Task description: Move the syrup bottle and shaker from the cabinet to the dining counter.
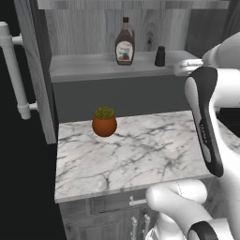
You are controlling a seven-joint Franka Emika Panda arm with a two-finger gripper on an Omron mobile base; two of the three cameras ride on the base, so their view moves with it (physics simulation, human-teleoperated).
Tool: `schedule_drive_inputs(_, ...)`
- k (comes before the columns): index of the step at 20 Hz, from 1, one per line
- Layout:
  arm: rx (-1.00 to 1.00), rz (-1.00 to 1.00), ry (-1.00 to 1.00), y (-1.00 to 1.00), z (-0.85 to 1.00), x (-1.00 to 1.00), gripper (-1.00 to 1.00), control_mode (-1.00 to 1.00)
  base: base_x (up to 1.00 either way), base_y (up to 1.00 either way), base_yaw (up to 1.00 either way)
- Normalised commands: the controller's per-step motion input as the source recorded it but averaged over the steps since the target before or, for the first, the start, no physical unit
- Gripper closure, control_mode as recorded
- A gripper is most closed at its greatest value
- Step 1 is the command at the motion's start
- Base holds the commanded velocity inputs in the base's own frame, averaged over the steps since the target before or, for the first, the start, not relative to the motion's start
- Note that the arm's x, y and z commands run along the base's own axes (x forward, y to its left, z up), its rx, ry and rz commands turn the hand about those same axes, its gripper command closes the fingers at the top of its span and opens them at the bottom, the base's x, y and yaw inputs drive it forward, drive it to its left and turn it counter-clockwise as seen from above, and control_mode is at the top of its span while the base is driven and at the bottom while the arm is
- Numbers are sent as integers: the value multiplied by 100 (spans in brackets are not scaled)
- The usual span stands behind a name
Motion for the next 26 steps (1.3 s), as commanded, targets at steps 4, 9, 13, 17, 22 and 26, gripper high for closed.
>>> schedule_drive_inputs(4, 0, 0, 0, 0, 0, 49, -100, -100, 0, 0, 0)
schedule_drive_inputs(9, 0, 0, -3, 0, 0, 49, -100, -100, 0, 0, 0)
schedule_drive_inputs(13, 0, 0, -4, 0, 0, 45, -100, -100, 0, 0, 0)
schedule_drive_inputs(17, 0, 0, -3, 1, 0, 33, -100, -100, 0, 0, 0)
schedule_drive_inputs(22, 0, 0, -1, 0, -1, 30, -100, -100, 0, 0, 0)
schedule_drive_inputs(26, 0, 0, 0, 0, -4, 31, -100, -100, 0, 0, 0)
